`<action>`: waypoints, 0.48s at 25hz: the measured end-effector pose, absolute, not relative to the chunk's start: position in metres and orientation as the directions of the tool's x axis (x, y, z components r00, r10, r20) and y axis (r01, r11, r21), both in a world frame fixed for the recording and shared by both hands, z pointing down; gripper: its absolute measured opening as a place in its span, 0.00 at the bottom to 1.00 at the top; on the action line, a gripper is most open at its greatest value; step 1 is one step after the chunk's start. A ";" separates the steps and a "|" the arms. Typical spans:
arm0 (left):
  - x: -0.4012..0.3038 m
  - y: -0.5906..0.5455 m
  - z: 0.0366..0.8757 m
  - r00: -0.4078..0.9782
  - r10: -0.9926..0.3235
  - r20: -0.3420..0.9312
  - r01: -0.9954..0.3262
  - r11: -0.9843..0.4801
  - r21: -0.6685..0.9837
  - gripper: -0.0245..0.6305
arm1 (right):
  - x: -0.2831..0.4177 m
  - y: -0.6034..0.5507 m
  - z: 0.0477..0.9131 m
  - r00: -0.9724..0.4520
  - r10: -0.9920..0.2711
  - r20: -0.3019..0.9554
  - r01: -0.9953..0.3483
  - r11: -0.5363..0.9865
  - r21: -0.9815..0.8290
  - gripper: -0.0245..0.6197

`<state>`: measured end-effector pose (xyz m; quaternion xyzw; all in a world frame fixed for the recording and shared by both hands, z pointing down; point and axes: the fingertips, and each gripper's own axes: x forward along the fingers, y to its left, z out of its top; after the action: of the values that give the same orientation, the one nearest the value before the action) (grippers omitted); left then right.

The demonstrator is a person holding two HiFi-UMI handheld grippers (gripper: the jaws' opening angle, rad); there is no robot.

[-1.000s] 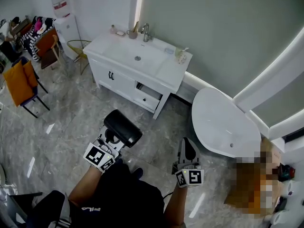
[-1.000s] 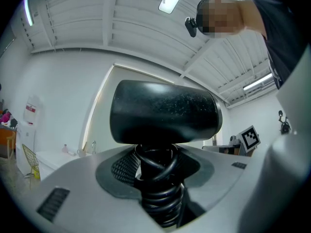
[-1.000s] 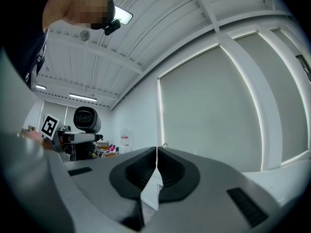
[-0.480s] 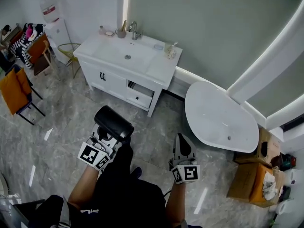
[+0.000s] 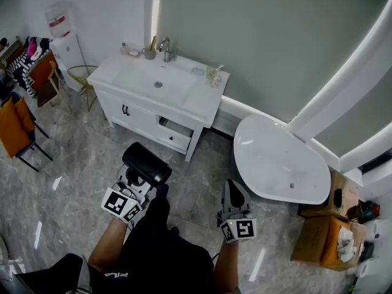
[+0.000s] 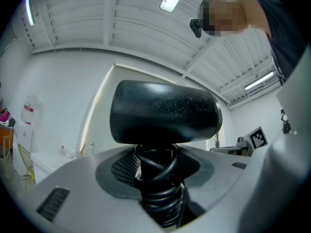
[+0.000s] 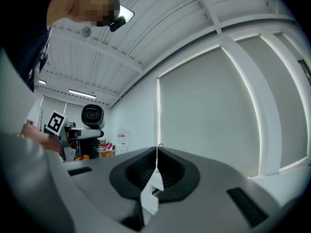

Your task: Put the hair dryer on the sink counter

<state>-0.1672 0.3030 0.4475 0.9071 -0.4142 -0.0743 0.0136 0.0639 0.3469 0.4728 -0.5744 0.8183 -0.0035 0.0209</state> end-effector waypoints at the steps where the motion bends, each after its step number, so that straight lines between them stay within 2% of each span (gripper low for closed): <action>1: -0.166 0.298 0.449 0.645 -0.755 -0.123 -0.751 -0.655 0.086 0.37 | 0.065 0.342 0.473 -0.340 -0.940 -0.030 -0.940 0.341 -0.027 0.09; 12: -0.156 0.218 0.456 0.630 -0.766 -0.129 -0.762 -0.642 0.091 0.37 | 0.081 0.261 0.475 -0.350 -0.936 -0.041 -0.936 0.351 -0.022 0.09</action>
<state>-0.1557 0.2178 0.4561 0.9027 -0.4230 -0.0779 0.0139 0.0806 0.2615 0.4754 -0.5698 0.8214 0.0025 0.0230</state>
